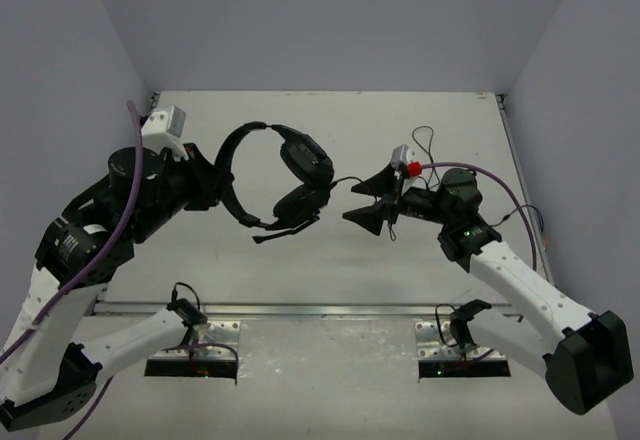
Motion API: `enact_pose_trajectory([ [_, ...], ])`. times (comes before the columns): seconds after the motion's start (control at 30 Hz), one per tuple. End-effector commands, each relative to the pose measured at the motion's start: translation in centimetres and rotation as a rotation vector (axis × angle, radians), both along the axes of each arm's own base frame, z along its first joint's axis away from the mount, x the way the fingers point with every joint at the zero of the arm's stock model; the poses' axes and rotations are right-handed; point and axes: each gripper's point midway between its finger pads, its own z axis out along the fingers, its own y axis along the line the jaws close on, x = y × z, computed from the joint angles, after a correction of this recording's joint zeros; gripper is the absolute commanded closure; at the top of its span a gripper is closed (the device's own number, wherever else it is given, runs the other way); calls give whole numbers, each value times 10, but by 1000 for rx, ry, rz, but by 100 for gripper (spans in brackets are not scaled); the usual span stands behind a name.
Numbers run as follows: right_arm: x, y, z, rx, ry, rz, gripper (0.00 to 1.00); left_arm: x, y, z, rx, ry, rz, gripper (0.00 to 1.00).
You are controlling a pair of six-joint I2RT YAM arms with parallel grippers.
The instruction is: Wrap the headphones
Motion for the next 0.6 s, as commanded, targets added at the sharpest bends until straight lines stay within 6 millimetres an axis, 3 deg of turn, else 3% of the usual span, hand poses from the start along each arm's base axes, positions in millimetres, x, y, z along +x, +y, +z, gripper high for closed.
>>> enact_pose_trajectory([
  [0.0,30,-2,26,27,-124,-110,36,-9,-16,48,-170,-99,-67,100],
  [0.13,33,7,31,81,-106,-74,38,-16,-17,77,-291,-153,-67,100],
  [0.17,31,10,40,121,-106,-58,37,-17,-21,85,-340,-161,-79,100],
  [0.2,33,13,35,128,-79,-45,36,-19,-23,88,-364,-163,-84,100],
  [0.3,29,21,47,198,-58,14,35,-21,-27,100,-458,-172,-92,100],
  [0.37,33,31,43,218,-12,44,46,-21,-29,109,-523,-182,-84,100],
  [0.4,36,36,46,224,-6,47,62,-20,-29,108,-544,-181,-76,100],
  [0.43,37,46,38,217,28,54,90,-19,-29,113,-591,-184,-65,100],
  [0.47,37,55,39,225,34,49,95,-17,-27,113,-610,-187,-41,100],
  [0.57,35,71,25,206,63,42,92,-7,-19,119,-697,-199,40,100],
])
